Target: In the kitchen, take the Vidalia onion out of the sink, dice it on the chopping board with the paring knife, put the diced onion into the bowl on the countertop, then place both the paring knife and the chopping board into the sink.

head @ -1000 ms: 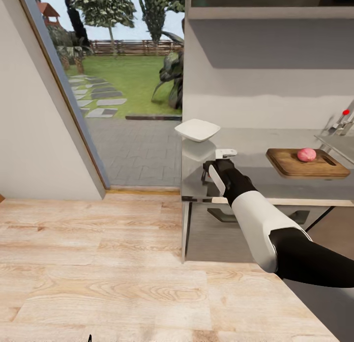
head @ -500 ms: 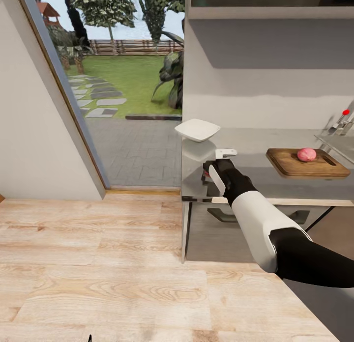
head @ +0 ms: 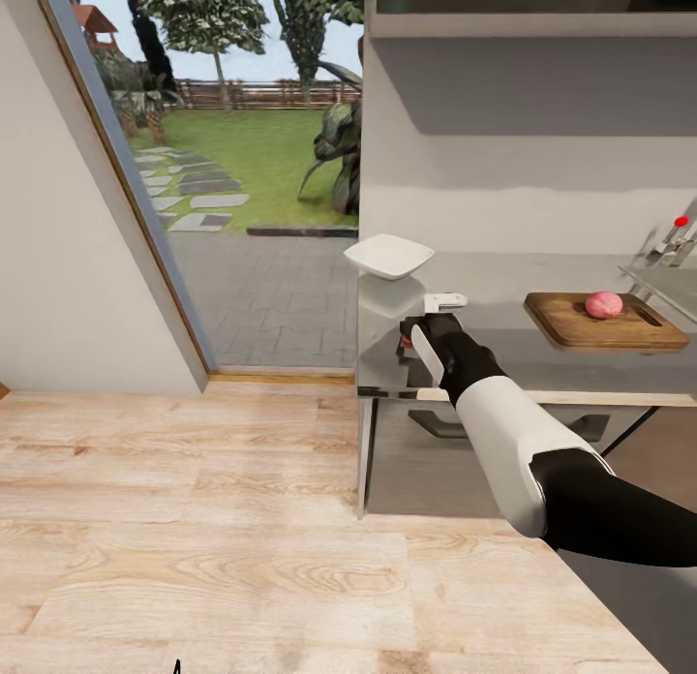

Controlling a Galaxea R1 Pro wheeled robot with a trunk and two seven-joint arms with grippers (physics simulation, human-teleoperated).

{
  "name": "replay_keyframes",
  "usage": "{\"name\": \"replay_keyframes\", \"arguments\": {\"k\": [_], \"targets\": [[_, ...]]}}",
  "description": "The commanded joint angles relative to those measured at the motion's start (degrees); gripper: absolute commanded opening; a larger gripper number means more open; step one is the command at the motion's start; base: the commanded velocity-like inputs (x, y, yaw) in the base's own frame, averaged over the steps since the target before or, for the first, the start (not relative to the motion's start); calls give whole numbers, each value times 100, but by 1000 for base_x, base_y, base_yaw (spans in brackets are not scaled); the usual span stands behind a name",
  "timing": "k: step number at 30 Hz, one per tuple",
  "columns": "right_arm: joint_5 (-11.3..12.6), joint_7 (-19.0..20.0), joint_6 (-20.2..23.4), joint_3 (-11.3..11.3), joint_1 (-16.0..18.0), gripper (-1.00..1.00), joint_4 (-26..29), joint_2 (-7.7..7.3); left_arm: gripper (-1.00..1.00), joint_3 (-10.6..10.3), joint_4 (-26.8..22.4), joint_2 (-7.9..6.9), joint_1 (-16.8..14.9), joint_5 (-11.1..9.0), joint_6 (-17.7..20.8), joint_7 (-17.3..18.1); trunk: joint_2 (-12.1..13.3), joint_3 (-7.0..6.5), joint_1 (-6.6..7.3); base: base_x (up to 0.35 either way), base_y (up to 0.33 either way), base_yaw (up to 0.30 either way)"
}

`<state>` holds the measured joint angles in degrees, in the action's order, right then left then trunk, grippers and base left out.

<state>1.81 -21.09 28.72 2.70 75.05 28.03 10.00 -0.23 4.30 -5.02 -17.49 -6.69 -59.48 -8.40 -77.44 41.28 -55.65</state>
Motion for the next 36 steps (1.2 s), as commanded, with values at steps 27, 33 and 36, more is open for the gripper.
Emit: {"name": "replay_keyframes", "arguments": {"k": [27, 33, 36], "targets": [[4, -74, 81, -22, 1, -100, 88, -98, 100, -10, 18, 1, -8, -27, -29, 14, -2, 0, -1, 0, 0, 0], [2, -79, 81, -23, 1, -100, 89, -99, 100, -10, 18, 1, -8, -26, -29, 14, -2, -46, -1, 0, 0, 0], [3, -79, 81, -24, 1, -100, 89, -101, 100, -11, 18, 1, -8, -25, -29, 14, -2, -73, -1, 0, 0, 0]]}}
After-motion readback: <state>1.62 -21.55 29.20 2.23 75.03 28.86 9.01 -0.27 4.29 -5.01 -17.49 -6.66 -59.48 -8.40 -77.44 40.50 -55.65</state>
